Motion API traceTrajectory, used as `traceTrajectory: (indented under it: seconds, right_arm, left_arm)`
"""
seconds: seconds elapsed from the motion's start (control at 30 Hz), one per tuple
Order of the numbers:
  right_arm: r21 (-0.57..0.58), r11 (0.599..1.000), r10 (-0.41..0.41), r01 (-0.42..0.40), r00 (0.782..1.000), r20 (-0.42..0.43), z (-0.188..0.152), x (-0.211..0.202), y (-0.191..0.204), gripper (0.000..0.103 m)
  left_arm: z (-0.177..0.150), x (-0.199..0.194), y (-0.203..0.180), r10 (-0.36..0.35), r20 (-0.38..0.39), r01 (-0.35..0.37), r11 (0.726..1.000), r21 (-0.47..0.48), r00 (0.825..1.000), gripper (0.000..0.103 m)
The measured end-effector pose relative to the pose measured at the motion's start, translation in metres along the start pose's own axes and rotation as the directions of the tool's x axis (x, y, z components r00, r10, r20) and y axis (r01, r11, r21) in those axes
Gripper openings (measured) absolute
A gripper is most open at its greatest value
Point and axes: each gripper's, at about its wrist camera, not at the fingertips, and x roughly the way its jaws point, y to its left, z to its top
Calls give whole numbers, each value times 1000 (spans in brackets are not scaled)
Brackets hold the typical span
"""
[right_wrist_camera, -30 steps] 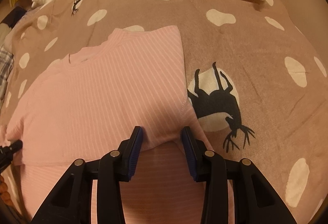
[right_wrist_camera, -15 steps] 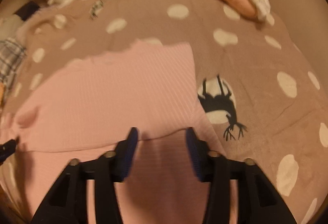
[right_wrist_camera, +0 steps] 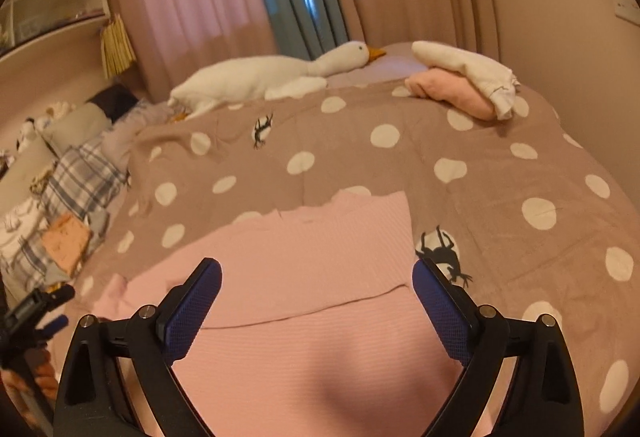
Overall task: Fold small clothes
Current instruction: 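Open the left tool and withdraw it from the shirt, then grasp the other sleeve cuff of the shirt with the left tool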
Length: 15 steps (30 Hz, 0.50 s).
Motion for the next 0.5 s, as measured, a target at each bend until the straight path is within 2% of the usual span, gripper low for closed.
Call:
traceTrajectory:
  seconds: [0.13, 0.27, 0.5]
  right_arm:
    - [-16, 998, -53, 53, 998, 16, -11, -8, 2, 96]
    - [-23, 993, -114, 114, 993, -6, -20, -7, -1, 96]
    - [29, 990, -139, 141, 988, -66, -32, -8, -11, 96]
  left_arm:
    - [3, 9, 27, 23, -31, -24, 998, -59, 999, 99]
    - [7, 16, 52, 68, -32, -72, 990, -120, 997, 99]
    - [13, 33, 91, 129, -54, -137, 970, -199, 990, 98]
